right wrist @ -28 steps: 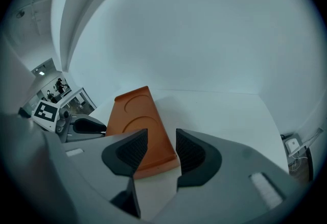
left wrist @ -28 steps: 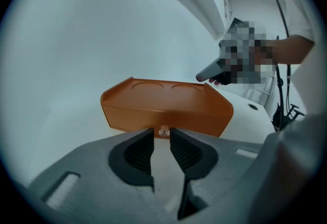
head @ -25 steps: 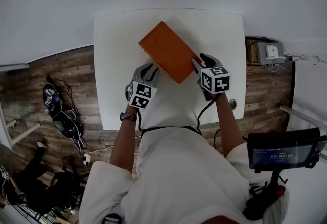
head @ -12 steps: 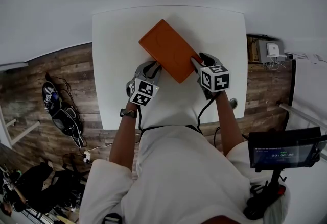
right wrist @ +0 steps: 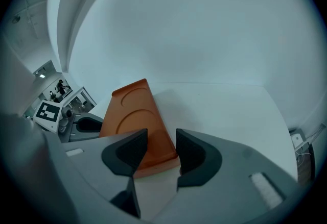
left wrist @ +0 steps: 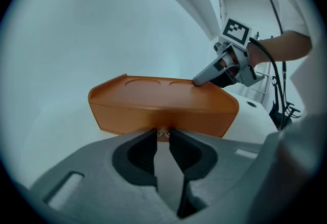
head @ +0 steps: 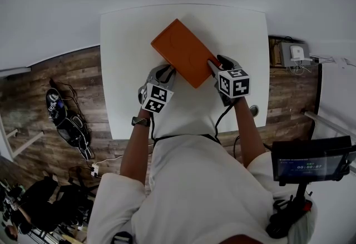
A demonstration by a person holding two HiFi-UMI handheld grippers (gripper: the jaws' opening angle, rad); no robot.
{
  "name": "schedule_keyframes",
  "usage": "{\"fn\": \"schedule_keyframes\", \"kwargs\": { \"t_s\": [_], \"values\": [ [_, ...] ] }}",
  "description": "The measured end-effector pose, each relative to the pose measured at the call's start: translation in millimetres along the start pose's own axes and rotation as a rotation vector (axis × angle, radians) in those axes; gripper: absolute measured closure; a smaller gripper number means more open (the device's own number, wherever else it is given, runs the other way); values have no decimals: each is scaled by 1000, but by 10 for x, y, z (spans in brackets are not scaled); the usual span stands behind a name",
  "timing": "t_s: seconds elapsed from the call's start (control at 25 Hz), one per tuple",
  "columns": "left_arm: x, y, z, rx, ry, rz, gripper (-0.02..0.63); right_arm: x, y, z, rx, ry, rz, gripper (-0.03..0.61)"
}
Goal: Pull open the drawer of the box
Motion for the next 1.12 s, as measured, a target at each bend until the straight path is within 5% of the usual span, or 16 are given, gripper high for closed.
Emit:
{"fn": "schedule_keyframes", "kwargs": {
  "t_s": [1.12],
  "values": [
    [-82, -167, -205, -31, -23, 36, 534, 95, 56, 3, 29, 35, 6, 391]
  ]
}}
Point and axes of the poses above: the fingertips, and each gripper's own axes: y forward along the fingers, x to its right, z out of its top, the point moved 6 cm from there along -y, backward along the fingers, and after that the axes turned 12 degrees about z, right-handed, at the moved point
